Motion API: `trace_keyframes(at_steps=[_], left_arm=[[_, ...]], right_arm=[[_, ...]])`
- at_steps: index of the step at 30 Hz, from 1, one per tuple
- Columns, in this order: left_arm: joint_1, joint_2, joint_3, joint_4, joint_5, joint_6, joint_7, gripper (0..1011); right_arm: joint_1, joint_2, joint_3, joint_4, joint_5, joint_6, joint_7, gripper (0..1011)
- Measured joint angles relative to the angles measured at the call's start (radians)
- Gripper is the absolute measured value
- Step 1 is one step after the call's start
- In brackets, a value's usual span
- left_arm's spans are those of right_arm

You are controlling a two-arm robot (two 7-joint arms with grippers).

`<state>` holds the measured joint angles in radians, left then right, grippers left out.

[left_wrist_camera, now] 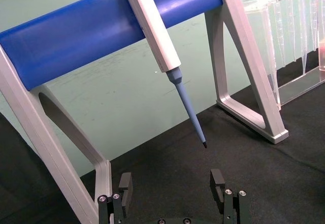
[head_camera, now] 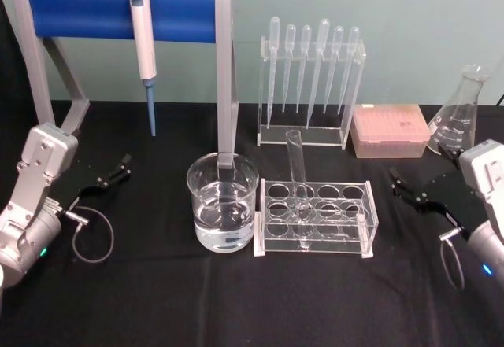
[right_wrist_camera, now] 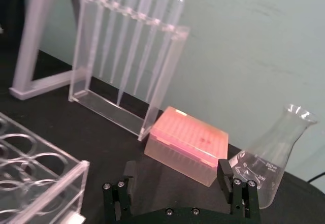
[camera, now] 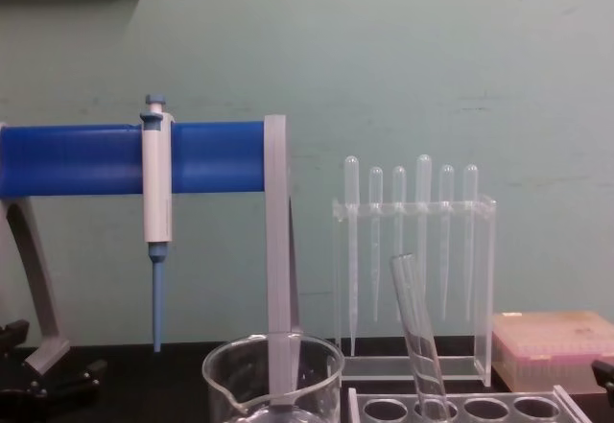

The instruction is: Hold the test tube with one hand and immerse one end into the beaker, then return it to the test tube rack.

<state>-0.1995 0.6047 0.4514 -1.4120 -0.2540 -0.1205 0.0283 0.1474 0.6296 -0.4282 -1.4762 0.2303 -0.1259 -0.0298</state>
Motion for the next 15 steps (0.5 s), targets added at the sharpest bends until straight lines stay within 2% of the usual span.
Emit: trace_keyframes(at_steps=[1, 3, 7, 8, 10, 11, 15], left_arm=[[0.000, 0.000, 0.000, 0.000, 0.000, 0.000, 0.000, 1000], [0.000, 0.000, 0.000, 0.000, 0.000, 0.000, 0.000, 1000], [0.000, 0.000, 0.000, 0.000, 0.000, 0.000, 0.000, 1000], [0.000, 0.000, 0.000, 0.000, 0.000, 0.000, 0.000, 1000], [0.000, 0.000, 0.000, 0.000, 0.000, 0.000, 0.000, 1000], [0.000, 0.000, 0.000, 0.000, 0.000, 0.000, 0.000, 1000], [0.000, 0.000, 0.000, 0.000, 0.000, 0.000, 0.000, 1000]], right_arm=[[0.000, 0.000, 0.000, 0.000, 0.000, 0.000, 0.000, 1002], [-0.060, 0.032, 0.022, -0.081, 0.001, 0.007, -0.004, 1002], [-0.129, 0.071, 0.045, -0.174, 0.005, 0.018, -0.006, 1002], [-0.160, 0.087, 0.056, -0.219, 0.017, 0.020, -0.002, 1002], [-0.187, 0.098, 0.068, -0.256, 0.041, 0.021, 0.014, 1002], [-0.205, 0.104, 0.075, -0.283, 0.067, 0.023, 0.037, 1002], [-0.209, 0.094, 0.072, -0.308, 0.135, 0.040, 0.114, 1002]])
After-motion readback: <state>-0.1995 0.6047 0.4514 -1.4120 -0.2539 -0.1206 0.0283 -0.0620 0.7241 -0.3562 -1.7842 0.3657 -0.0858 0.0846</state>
